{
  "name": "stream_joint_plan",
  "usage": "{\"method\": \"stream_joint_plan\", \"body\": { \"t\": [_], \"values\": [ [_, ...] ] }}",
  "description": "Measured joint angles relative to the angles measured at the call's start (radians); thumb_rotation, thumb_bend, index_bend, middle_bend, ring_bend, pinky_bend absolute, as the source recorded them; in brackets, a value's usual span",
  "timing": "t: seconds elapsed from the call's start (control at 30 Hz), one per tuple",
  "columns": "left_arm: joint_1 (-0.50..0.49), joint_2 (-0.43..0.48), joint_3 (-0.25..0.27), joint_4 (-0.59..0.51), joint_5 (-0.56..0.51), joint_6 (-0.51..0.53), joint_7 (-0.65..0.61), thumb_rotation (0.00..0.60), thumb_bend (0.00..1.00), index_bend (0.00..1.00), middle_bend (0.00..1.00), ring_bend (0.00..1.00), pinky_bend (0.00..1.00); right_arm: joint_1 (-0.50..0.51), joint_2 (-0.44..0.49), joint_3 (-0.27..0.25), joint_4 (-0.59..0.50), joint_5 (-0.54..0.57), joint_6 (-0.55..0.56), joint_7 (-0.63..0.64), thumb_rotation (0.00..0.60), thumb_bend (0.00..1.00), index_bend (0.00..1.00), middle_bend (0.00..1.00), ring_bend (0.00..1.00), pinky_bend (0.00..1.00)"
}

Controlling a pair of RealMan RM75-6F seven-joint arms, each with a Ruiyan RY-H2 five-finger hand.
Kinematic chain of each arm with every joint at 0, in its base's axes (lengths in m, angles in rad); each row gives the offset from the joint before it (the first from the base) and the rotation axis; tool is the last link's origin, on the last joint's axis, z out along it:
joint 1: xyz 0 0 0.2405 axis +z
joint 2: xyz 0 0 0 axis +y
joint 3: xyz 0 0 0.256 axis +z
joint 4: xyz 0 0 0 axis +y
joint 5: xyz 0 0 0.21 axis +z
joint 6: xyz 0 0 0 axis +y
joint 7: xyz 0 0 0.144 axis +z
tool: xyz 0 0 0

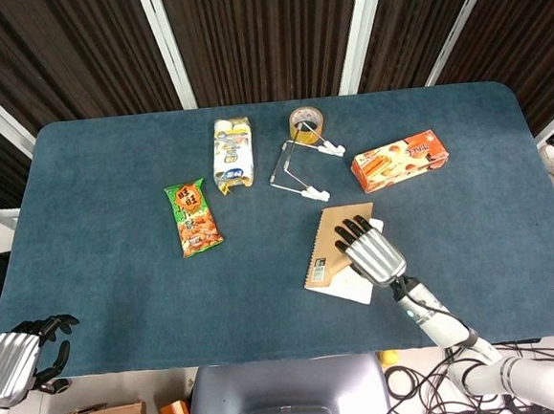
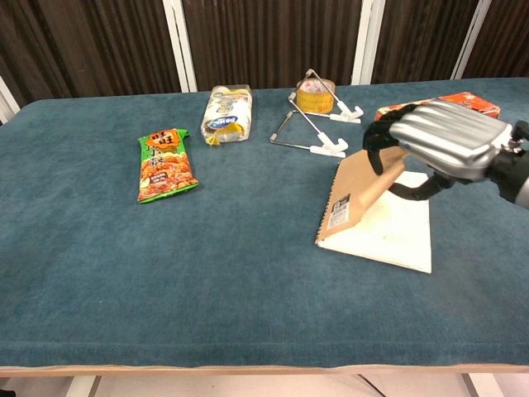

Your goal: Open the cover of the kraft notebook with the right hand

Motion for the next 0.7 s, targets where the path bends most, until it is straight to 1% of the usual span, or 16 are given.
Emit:
{"method": "stream_joint_plan", "body": {
  "t": [0.1, 0.2, 0.3, 0.37, 0.47, 0.5, 0.57, 0.63, 0.7],
  "values": [
    [-0.002, 0.001, 0.0, 0.0, -0.002, -0.003, 0.0, 0.6, 0.53, 0.4, 0.49, 0.51, 0.52, 0.044, -0.01, 0.039, -0.014, 0.031, -0.045, -0.052, 0.6, 0.3, 0.4, 0.28, 0.19, 0.25],
    [-0.001, 0.002, 0.0, 0.0, -0.001, -0.002, -0.004, 0.6, 0.53, 0.4, 0.49, 0.51, 0.52, 0.087, -0.038, 0.077, -0.005, 0.069, -0.085, -0.088, 0.6, 0.3, 0.32, 0.27, 0.16, 0.25],
    [-0.002, 0.002, 0.0, 0.001, 0.0, -0.001, -0.008, 0.6, 0.53, 0.4, 0.49, 0.51, 0.52, 0.12, -0.073, 0.1, 0.034, 0.093, -0.11, -0.092, 0.6, 0.3, 0.24, 0.2, 0.08, 0.25],
    [-0.002, 0.002, 0.001, 0.002, 0.001, -0.002, -0.009, 0.6, 0.53, 0.4, 0.49, 0.51, 0.52, 0.14, -0.101, 0.113, 0.073, 0.111, -0.129, -0.08, 0.6, 0.3, 0.16, 0.13, 0.03, 0.25],
    [-0.003, 0.003, 0.002, 0.003, 0.003, -0.003, -0.01, 0.6, 0.53, 0.4, 0.49, 0.51, 0.52, 0.167, -0.143, 0.124, 0.14, 0.124, -0.143, -0.044, 0.6, 0.3, 0.08, 0.04, 0.0, 0.25],
    [-0.003, 0.003, 0.002, 0.004, 0.004, -0.003, -0.01, 0.6, 0.53, 0.4, 0.49, 0.51, 0.52, 0.175, -0.157, 0.126, 0.164, 0.125, -0.145, -0.03, 0.6, 0.3, 0.06, 0.02, 0.0, 0.25],
    [-0.004, 0.003, 0.002, 0.004, 0.004, -0.003, -0.011, 0.6, 0.53, 0.4, 0.49, 0.52, 0.52, 0.191, -0.19, 0.129, 0.225, 0.128, -0.148, 0.001, 0.6, 0.28, 0.01, 0.0, 0.0, 0.21],
    [-0.004, 0.003, 0.003, 0.004, 0.006, -0.004, -0.01, 0.6, 0.53, 0.4, 0.49, 0.51, 0.52, 0.208, -0.227, 0.131, 0.297, 0.129, -0.15, 0.032, 0.6, 0.26, 0.0, 0.0, 0.0, 0.16],
    [-0.005, 0.002, 0.005, 0.003, 0.01, -0.005, -0.007, 0.6, 0.53, 0.4, 0.49, 0.52, 0.52, 0.223, -0.262, 0.132, 0.367, 0.13, -0.149, 0.062, 0.6, 0.24, 0.0, 0.0, 0.0, 0.15]
  ]
}}
